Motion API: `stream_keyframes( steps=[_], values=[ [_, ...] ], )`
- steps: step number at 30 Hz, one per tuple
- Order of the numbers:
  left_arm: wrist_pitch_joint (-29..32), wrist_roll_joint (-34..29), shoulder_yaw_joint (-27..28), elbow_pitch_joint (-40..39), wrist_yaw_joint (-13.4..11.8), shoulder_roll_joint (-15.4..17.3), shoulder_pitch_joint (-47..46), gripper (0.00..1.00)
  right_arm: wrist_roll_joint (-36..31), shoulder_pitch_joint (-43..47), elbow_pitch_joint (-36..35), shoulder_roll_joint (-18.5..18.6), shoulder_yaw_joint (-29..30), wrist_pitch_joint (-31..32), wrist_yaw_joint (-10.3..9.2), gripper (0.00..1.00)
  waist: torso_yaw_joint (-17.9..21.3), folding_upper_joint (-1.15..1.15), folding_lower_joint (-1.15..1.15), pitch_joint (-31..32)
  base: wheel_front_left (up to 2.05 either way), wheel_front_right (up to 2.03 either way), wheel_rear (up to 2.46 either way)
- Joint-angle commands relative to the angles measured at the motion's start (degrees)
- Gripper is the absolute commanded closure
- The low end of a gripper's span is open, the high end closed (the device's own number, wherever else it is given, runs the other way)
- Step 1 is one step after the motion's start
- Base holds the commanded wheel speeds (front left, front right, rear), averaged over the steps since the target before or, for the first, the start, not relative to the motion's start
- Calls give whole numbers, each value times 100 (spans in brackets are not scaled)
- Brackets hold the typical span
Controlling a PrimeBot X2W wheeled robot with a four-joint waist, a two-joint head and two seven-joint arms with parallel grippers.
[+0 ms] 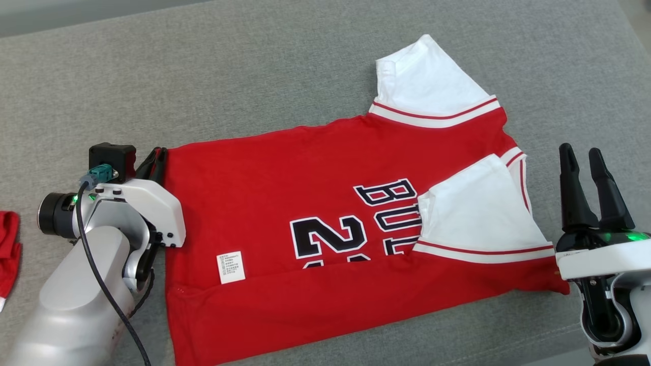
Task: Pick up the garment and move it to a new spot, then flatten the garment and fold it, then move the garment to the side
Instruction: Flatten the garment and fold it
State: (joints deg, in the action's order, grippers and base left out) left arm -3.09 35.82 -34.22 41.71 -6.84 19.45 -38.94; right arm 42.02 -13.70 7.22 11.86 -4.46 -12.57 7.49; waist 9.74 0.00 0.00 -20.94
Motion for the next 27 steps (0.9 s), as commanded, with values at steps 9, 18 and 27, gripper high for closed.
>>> stream_keyframes(
  steps=[9, 18, 27],
  values=[
    [-509, 13, 3, -568, 1, -191, -1, 100, -324, -822, 453, 415, -129, 454, 0, 0, -508, 0, 0, -9, 0, 0, 0],
    [-748, -137, -247, -1204, -4, -518, -4, 100, -585, -2308, 1513, 950, -156, 1506, 0, 0, -1212, 0, 0, -329, 0, 0, 0],
    [-859, -288, -609, -1462, 80, -1014, -181, 100, -566, -3613, 2915, 1700, -547, 2308, 0, 0, -2016, 0, 0, -796, 0, 0, 0]
  ],
)
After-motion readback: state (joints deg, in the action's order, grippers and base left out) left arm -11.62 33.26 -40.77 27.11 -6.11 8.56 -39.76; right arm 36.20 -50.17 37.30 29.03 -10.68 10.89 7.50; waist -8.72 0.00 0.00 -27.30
